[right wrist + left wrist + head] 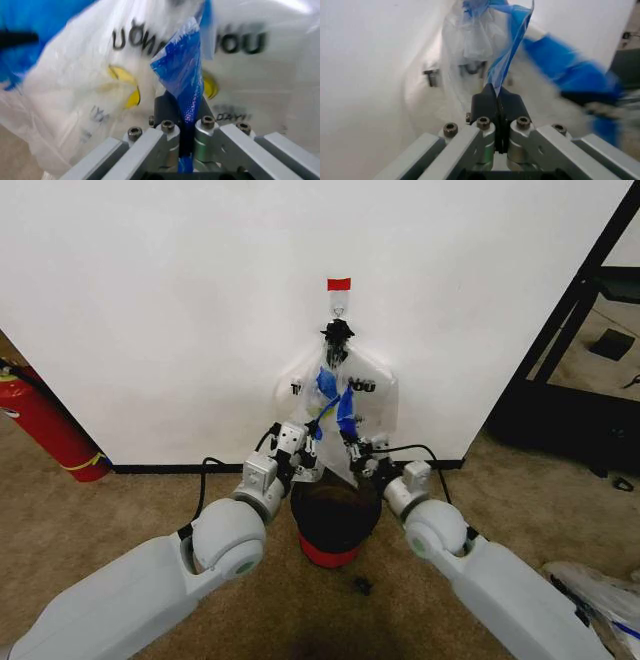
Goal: Pick up the garbage bag from the wall and place it over the trash bin.
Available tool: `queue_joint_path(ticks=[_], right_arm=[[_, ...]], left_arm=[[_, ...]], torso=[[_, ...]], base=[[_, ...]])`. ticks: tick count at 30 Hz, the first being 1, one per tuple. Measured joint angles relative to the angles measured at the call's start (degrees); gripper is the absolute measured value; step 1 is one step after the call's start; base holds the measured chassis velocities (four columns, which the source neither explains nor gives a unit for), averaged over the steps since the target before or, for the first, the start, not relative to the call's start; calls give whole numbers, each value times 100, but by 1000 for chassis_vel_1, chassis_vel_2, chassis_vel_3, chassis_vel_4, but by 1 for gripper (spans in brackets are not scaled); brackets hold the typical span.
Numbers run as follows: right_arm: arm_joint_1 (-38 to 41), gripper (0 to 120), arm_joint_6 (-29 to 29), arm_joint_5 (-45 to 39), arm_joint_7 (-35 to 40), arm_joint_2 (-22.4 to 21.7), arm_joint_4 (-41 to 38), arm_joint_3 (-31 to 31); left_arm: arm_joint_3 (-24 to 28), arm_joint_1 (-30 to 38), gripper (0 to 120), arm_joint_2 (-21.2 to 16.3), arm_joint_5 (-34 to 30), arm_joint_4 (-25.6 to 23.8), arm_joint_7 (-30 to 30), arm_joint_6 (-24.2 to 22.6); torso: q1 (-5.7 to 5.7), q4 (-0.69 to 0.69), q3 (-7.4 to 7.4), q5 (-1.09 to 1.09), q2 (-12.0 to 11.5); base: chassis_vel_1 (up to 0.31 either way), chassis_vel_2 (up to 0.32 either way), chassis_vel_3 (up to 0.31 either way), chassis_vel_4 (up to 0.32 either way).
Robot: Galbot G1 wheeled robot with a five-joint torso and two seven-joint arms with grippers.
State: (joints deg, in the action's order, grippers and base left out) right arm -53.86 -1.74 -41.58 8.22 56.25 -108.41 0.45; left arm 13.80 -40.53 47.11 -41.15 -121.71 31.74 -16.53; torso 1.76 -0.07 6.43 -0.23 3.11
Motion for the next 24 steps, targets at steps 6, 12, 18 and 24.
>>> queue_joint_path(ticks=[6, 12, 18, 24], right_arm=[[-721, 0, 211, -580, -165, -13, -570, 937], [-1600, 0, 289, -858, -327, 19, -1112, 1863], [-2538, 0, 389, -675, -467, 158, -1635, 2439], [-3124, 0, 504, -521, -575, 278, -1877, 2782]], left_arm=[[-414, -419, 0, 55, -50, -132, 52, 66], [-859, -1018, 0, 90, -99, -470, 84, 66], [-1138, -1694, 0, 65, -48, -957, 64, 83], [-1214, -2055, 0, 93, 67, -1203, 54, 89]], torso=[[0, 1, 0, 0, 0], [0, 0, -1, 0, 0], [-1, 2, -1, 0, 2], [-1, 1, -1, 0, 2]], base=[[0, 0, 0, 0], [0, 0, 0, 0], [0, 0, 0, 0], [0, 0, 0, 0]])
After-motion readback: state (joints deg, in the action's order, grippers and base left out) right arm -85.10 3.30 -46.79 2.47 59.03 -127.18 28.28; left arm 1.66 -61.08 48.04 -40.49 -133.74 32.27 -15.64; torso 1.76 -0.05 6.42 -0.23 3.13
